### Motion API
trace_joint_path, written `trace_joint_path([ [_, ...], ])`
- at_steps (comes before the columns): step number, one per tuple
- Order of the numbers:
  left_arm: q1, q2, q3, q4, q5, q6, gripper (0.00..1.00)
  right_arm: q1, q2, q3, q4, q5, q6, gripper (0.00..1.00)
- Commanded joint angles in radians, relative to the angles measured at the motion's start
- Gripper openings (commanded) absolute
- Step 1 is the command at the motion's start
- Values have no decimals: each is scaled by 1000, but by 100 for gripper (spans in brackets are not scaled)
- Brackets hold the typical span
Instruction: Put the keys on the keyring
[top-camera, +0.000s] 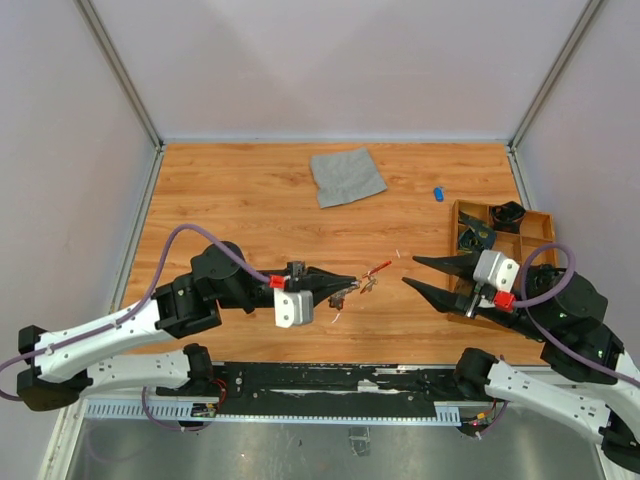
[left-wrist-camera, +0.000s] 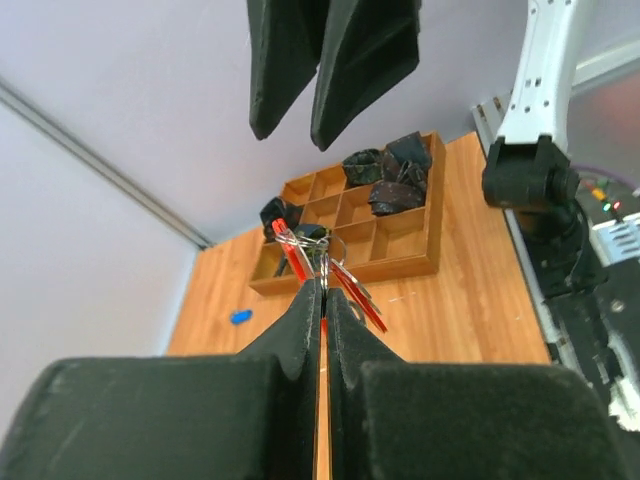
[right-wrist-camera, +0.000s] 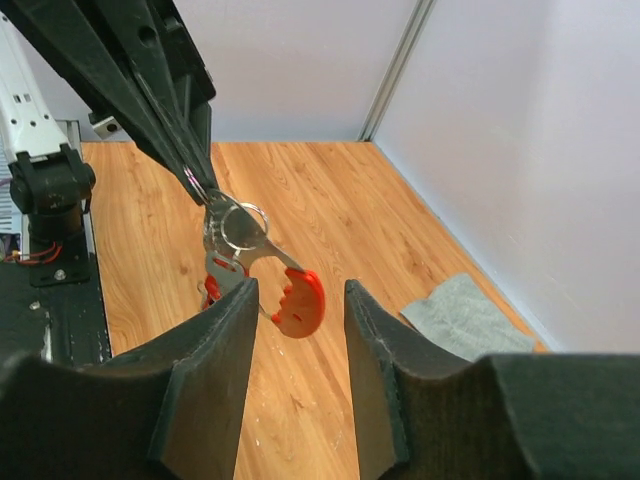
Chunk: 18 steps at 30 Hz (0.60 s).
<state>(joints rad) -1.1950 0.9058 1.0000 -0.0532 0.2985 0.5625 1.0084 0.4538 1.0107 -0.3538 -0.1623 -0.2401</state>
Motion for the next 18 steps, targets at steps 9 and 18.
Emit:
trace_joint_path([
  [9, -5, -125, -185, 134, 126, 486, 1, -5, -115, -234, 201, 5, -170, 46],
  [18, -5, -137, -242, 146, 182, 666, 1, -5, -146, -323, 228, -52, -316, 47],
])
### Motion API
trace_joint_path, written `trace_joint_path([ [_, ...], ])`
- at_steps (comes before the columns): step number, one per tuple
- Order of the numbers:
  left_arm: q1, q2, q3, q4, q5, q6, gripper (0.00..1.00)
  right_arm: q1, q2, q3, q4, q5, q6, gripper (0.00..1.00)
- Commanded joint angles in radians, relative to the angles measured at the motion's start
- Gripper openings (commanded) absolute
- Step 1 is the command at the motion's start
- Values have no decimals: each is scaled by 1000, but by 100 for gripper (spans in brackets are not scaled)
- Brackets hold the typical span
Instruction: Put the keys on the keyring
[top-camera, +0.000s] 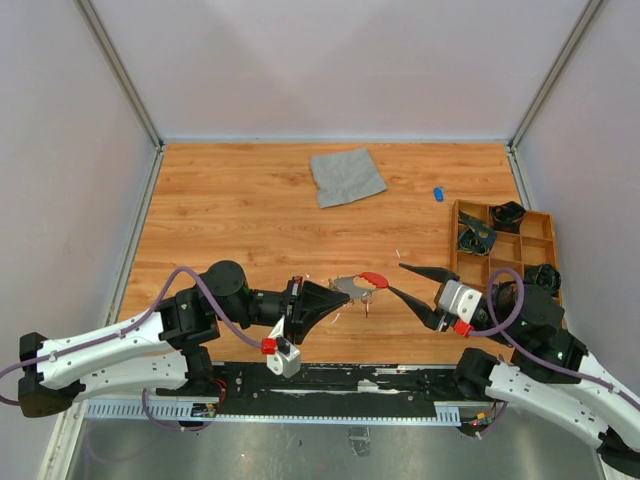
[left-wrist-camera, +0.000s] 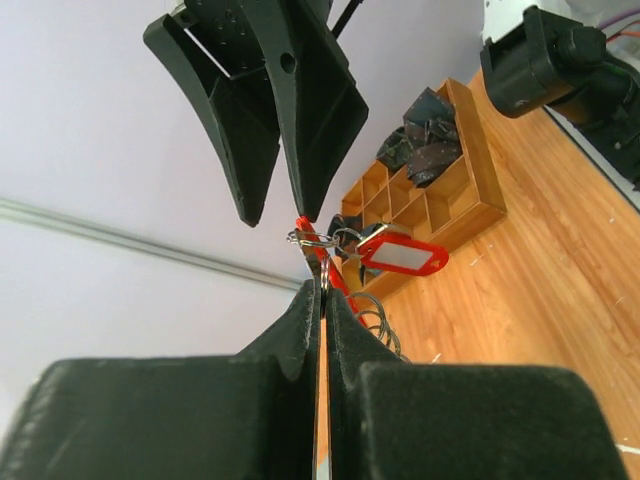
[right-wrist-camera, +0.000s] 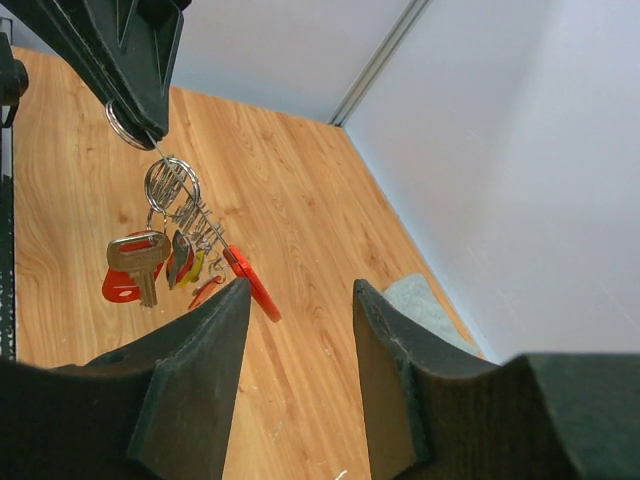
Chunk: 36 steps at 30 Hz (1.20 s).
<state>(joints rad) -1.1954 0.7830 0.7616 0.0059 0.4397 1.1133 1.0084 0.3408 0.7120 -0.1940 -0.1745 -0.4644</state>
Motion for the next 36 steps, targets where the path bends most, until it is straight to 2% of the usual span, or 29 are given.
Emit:
trace_joint_path([
  [1, -4, -12, -5, 88, 44, 117, 1, -5, -41, -32, 77, -48, -105, 47],
  [8, -5, -14, -19, 134, 65, 92, 1, -5, -68, -38, 86, -95, -141, 46],
  [13, -4, -17, -43, 243, 72, -12, 1, -5, -83, -8, 65, -119, -129, 43],
  [20, -4, -6, -110, 519, -28, -338, 1, -5, -98, 95, 20, -204, -9, 34],
  [23, -5, 16, -144, 640, -76, -514, 0, -5, -77, 135, -25, -196, 32, 33],
  [29, -4, 68, -138, 729, -208, -811, 0, -5, 36, 238, -136, -224, 121, 33],
  [34, -4, 80, -150, 771, -332, -1011, 1, -5, 91, 245, -108, -287, 175, 31],
  [36, -4, 77, -158, 771, -328, -1040, 1, -5, 101, 233, -79, -285, 192, 29],
])
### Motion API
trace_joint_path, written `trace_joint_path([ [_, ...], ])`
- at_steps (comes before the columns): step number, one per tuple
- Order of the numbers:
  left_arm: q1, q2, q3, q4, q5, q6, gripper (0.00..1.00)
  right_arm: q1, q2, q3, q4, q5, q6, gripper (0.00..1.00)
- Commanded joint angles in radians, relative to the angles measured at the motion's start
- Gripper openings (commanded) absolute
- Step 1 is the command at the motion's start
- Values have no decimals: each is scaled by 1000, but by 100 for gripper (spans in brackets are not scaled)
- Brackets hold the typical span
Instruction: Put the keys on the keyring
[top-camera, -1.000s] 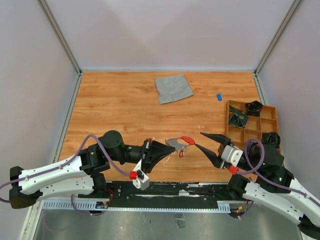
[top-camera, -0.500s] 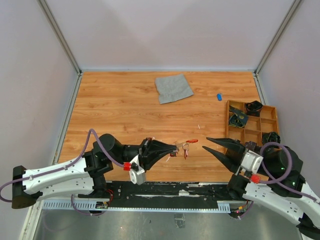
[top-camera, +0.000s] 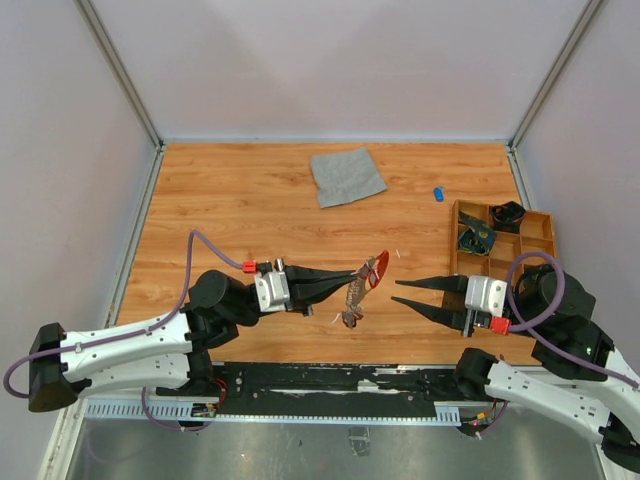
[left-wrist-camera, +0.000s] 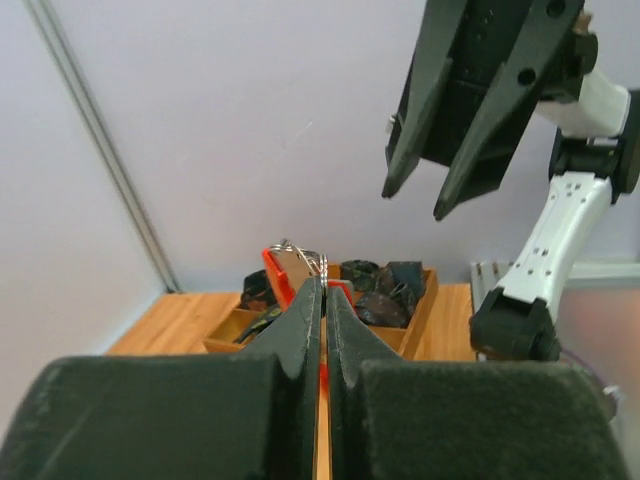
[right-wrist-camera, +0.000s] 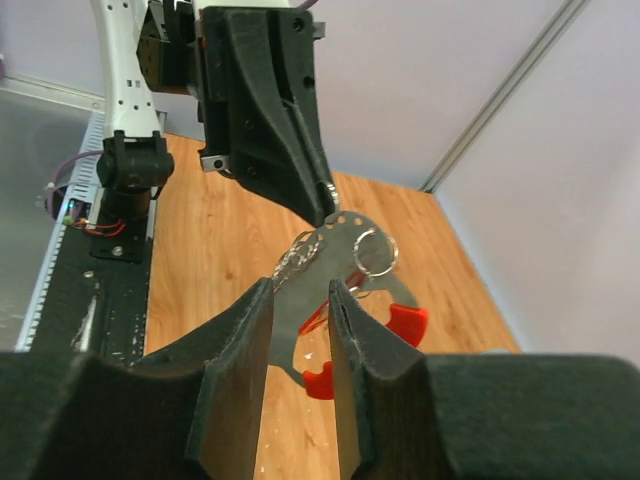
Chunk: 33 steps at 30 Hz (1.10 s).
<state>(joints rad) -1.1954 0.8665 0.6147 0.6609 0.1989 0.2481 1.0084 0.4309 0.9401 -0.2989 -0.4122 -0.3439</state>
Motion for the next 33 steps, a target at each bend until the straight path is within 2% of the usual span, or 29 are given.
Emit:
trace_joint_path([
  [1, -4, -9, -20, 123, -79, -183, 0, -5, 15, -1, 43, -43, 83, 28],
  [4, -4, -17, -52, 169, -35, -191, 1, -5, 43, -10, 90, -53, 106, 25],
  [13, -4, -18, -70, 178, 20, -190, 0, -5, 144, -5, 173, -106, 125, 28],
  [33, -5, -14, -57, 183, 79, -159, 0, -5, 187, -9, 165, -138, 118, 27],
])
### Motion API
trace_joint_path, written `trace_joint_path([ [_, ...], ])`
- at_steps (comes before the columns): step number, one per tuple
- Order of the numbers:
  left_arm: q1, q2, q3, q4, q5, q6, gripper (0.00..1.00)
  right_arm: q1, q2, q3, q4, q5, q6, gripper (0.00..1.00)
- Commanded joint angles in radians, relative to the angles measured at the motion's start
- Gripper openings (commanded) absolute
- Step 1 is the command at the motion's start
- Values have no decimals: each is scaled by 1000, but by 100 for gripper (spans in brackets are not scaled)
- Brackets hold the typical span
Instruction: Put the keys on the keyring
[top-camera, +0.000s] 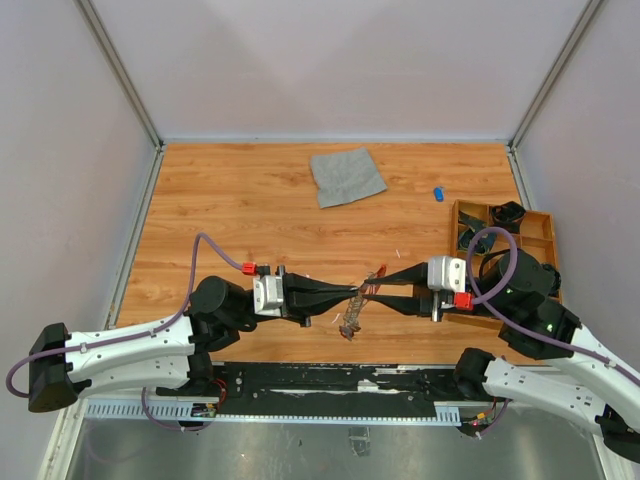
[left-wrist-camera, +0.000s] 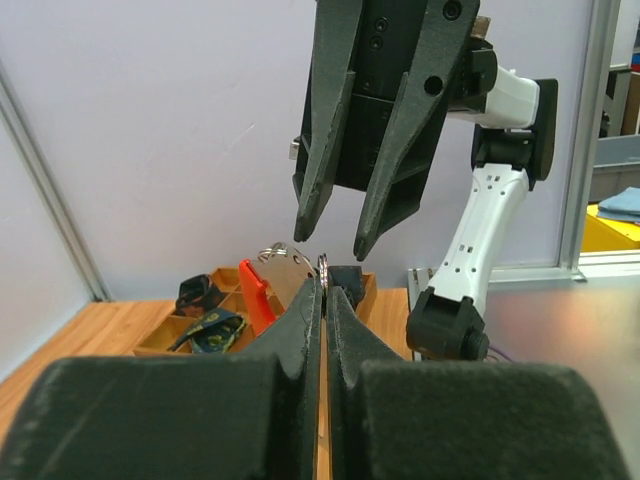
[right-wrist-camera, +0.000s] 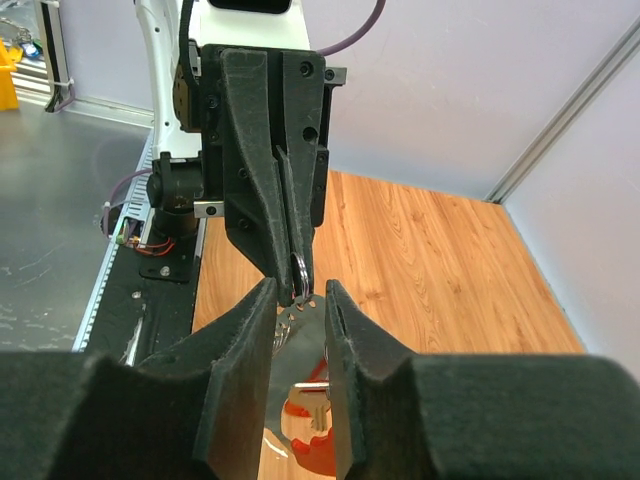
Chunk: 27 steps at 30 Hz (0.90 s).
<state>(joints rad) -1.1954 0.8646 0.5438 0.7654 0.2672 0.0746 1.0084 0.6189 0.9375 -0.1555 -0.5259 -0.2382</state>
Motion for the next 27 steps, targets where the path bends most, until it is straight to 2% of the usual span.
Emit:
trace_joint_path([
  [1, -5, -12, 17, 78, 11, 16, 1, -5, -1, -8, 21, -29, 11, 27],
  [11, -5, 0, 29, 78, 46, 29, 0, -5, 14, -12, 11, -49, 8, 27],
  [27, -4, 11, 45, 101, 86, 43, 1, -5, 31, -7, -23, -86, 12, 17],
])
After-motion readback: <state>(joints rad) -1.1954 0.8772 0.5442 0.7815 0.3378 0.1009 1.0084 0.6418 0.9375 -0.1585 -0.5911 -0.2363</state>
